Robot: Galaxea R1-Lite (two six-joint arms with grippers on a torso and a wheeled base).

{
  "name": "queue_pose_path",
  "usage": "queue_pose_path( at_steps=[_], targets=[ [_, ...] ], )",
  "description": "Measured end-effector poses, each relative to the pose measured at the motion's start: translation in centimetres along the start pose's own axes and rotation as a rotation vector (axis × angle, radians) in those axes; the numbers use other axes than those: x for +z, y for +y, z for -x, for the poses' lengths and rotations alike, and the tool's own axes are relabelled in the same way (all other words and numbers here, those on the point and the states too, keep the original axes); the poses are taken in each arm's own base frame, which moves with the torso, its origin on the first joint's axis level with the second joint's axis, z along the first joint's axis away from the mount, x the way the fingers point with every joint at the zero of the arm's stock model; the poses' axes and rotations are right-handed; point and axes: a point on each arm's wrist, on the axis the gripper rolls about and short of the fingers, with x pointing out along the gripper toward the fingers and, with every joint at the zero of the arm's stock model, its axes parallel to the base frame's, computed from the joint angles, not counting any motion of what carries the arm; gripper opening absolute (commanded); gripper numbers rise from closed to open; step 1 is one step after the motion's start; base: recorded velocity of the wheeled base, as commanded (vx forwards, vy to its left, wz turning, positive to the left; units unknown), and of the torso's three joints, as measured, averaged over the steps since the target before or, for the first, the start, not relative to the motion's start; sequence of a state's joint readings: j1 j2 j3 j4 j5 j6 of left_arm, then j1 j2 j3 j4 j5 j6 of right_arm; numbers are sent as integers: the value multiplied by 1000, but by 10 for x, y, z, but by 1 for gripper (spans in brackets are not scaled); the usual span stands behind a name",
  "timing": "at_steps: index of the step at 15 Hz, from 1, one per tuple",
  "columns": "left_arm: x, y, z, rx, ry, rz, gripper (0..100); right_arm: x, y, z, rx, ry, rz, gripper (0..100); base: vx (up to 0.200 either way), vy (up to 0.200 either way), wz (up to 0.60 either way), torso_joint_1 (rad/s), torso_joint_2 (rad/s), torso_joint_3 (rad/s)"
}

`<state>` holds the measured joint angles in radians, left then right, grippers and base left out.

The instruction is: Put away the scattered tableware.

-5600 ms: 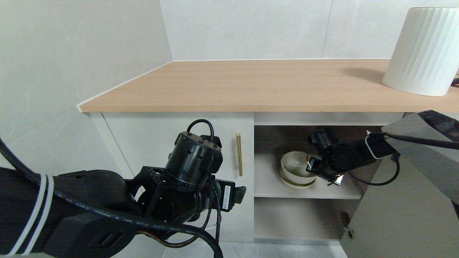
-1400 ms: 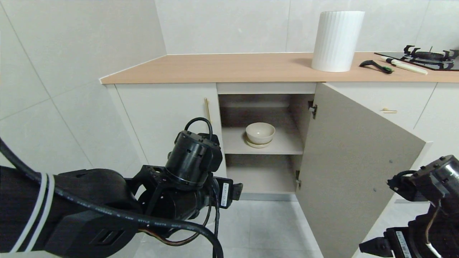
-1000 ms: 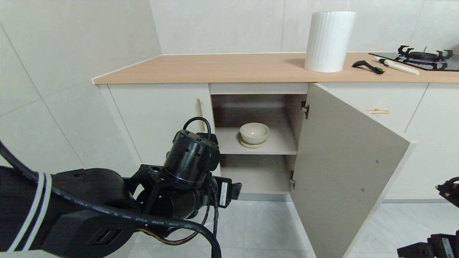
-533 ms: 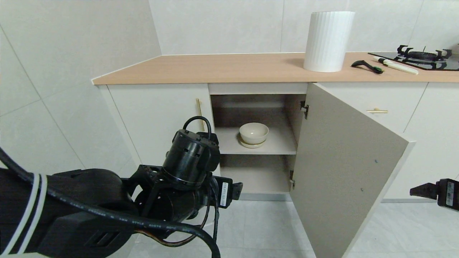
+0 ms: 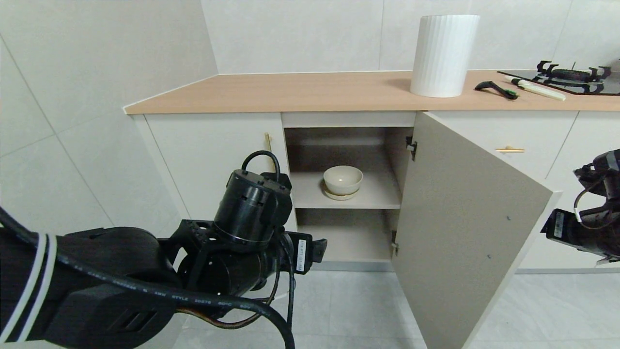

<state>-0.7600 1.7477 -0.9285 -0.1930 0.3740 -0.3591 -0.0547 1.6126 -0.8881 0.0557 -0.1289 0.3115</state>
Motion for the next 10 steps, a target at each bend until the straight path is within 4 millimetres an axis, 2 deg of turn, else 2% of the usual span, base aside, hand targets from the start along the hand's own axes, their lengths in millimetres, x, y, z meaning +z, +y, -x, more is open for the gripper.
queue_pose_path(
  at_steps=[4,6,10],
  targets=[
    [7,9,5,19,-23,11,100,-7,35,-4,123,39,71,100,0,0,0,0,0,0],
    [16,22,11,56,-61,44,100,-13,56,-3,175,53,124,100,0,0,0,0,0,0],
    [32,56,27,147,-128,117,100,-14,112,-3,303,46,227,100,0,0,0,0,0,0]
  ],
)
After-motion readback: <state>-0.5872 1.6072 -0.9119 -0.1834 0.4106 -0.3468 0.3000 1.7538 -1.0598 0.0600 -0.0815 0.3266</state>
